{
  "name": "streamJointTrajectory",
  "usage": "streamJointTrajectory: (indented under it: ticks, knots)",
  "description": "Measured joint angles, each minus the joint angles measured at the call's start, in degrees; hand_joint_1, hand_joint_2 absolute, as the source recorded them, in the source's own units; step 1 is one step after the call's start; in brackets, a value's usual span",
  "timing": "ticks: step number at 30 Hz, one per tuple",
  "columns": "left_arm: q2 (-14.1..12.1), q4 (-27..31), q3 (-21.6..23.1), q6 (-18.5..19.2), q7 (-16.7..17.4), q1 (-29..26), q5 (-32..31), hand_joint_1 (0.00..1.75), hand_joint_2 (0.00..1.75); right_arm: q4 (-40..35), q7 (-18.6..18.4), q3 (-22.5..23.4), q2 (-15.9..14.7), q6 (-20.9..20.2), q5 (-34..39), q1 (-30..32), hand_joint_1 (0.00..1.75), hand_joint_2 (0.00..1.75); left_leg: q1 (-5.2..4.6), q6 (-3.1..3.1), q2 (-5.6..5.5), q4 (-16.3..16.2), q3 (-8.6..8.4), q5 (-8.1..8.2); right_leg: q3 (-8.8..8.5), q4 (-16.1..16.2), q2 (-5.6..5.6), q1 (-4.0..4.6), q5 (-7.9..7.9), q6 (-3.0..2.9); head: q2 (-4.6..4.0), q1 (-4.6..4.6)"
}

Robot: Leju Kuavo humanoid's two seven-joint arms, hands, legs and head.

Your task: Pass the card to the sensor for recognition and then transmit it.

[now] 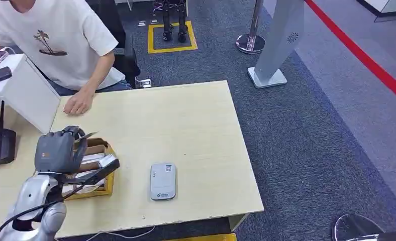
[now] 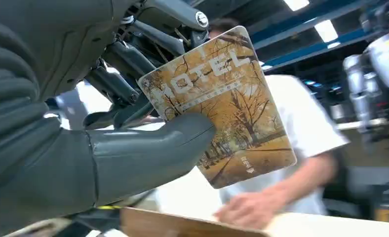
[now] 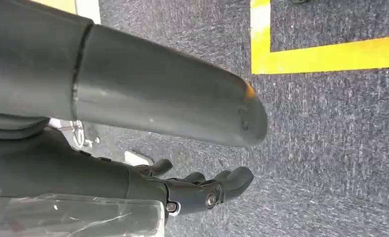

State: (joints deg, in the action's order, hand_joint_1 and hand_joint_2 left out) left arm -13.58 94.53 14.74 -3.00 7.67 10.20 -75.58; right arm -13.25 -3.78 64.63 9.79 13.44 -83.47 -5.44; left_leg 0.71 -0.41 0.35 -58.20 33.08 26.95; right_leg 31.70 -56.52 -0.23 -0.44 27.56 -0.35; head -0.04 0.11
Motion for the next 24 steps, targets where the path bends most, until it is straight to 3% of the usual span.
streamJointTrajectory:
  ticks: [8,24]
  knots:
    - [4.9,-0.7,8.7,-3.5,0.0,-1.5,0.0,1.75,1.75,0.0,-0.3,-0.8,0.0,0.3,-0.2,0.0,0.00,0.00,-0.02,0.03,0.02,0.0,0.01,0.03,0.02,0.0,0.01,-0.09,0.01,0.01,0.00,-0.02]
    - [6.6,-2.0,12.7,-5.3,0.0,-6.7,-0.1,1.75,1.75,0.0,-0.7,-0.9,0.0,0.3,0.0,0.1,0.00,0.00,-0.02,0.03,0.01,0.0,0.01,0.03,0.00,0.0,0.01,-0.09,0.02,0.02,0.00,0.00]
